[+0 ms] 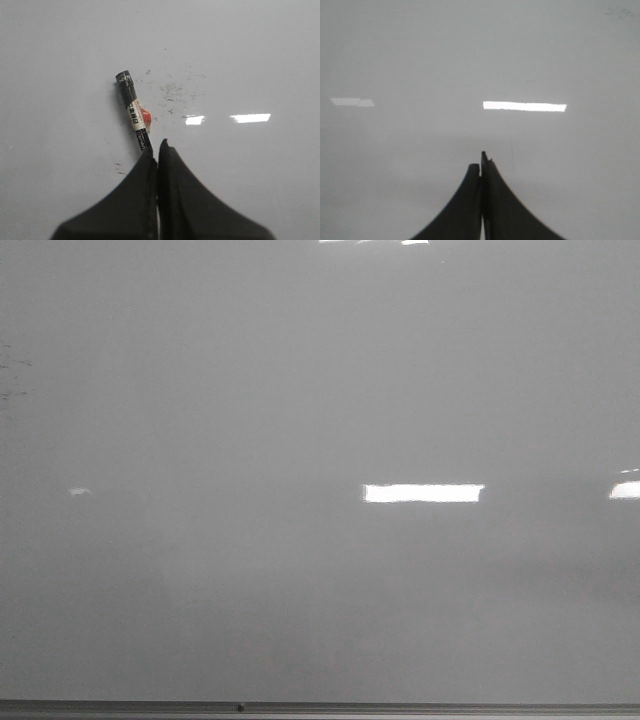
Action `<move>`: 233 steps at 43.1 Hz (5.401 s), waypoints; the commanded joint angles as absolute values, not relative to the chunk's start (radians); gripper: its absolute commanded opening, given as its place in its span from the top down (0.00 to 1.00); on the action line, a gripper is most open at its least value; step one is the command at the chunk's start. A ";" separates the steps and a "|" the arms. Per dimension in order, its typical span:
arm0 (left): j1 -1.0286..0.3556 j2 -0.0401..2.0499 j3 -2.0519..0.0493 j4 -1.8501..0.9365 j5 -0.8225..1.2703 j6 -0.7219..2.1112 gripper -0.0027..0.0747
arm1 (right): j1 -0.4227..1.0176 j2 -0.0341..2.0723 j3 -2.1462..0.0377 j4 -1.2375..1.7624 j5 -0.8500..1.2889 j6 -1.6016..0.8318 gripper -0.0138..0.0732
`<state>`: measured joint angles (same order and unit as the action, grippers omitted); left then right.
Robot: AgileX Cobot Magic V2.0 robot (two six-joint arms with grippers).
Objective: Write number 9 on whiteboard
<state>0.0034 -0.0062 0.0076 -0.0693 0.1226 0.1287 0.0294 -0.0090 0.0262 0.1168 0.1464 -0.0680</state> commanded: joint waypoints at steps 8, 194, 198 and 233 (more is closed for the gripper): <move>-0.003 -0.024 0.009 -0.078 0.039 0.117 0.99 | 0.022 -0.029 0.024 0.106 0.067 -0.071 0.91; 0.049 1.492 -0.649 -0.160 -0.159 0.025 0.95 | 0.022 0.228 -0.442 0.108 0.344 -0.071 0.23; 0.049 1.490 -0.649 -0.160 -0.144 0.025 0.96 | 0.022 0.228 -0.442 0.108 0.344 -0.071 0.23; -0.472 1.163 -0.995 -0.169 0.735 0.511 0.96 | 0.037 0.501 -0.663 0.337 0.773 -0.335 0.23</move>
<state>-0.3849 1.2185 -0.9414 -0.1541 0.7166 0.4268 0.0294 0.4346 -0.5898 0.2167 0.7608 -0.2170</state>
